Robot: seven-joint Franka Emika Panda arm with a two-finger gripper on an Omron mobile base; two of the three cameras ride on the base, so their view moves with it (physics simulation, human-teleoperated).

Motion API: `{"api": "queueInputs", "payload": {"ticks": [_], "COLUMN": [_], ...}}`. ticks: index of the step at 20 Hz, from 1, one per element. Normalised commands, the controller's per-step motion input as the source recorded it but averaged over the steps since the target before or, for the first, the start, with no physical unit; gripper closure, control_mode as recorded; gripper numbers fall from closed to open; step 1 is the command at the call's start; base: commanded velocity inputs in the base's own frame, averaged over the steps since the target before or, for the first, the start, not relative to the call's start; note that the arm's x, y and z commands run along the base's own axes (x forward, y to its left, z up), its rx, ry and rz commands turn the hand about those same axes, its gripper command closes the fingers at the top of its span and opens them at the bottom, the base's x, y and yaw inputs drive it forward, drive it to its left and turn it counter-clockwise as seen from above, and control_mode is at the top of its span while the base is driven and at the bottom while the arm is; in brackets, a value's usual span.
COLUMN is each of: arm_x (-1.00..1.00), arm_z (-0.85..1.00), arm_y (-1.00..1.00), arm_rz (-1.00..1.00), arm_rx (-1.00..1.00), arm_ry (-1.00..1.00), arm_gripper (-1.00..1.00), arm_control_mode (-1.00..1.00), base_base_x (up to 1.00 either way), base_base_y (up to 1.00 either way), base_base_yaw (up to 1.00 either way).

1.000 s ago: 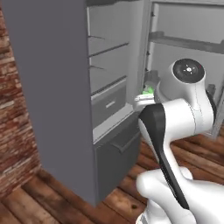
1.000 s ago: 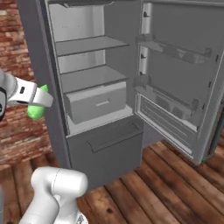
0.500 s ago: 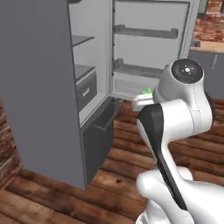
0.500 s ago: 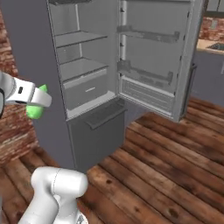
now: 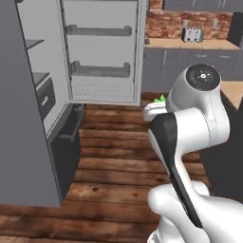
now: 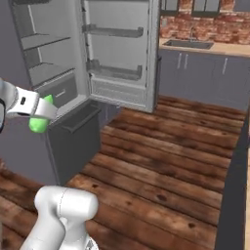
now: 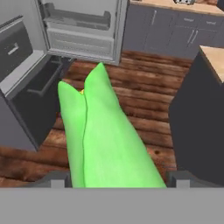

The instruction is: Gather the corn and avocado from the fridge and place them on a tray on the dining counter. Then gather the steak and chicken drumstick from the fridge and place them on the other tray.

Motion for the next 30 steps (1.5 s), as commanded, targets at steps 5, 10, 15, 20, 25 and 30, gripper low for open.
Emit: {"api": "queueInputs", "payload": {"ticks": [5,10,15,20,25,30], "arm_x": [0.0,0.0,0.0,0.0,0.0,0.0], "arm_z": [0.0,0.0,0.0,0.0,0.0,0.0], "arm_y": [0.0,0.0,0.0,0.0,0.0,0.0], "arm_rz": [0.0,0.0,0.0,0.0,0.0,0.0], "arm_rx": [0.0,0.0,0.0,0.0,0.0,0.0], "arm_ry": [0.0,0.0,0.0,0.0,0.0,0.0], "arm_gripper": [1.0,1.0,1.0,1.0,1.0,1.0], "arm_control_mode": [1.0,1.0,1.0,1.0,1.0,1.0], "base_base_x": [-0.66,-0.44,-0.24,-0.08,-0.02,0.0], "base_base_y": [-0.69,-0.99,-1.0,-1.0,-1.0,-1.0], "base_base_yaw": [-0.38,-0.28,-0.21,-0.18,-0.16,-0.13]}}
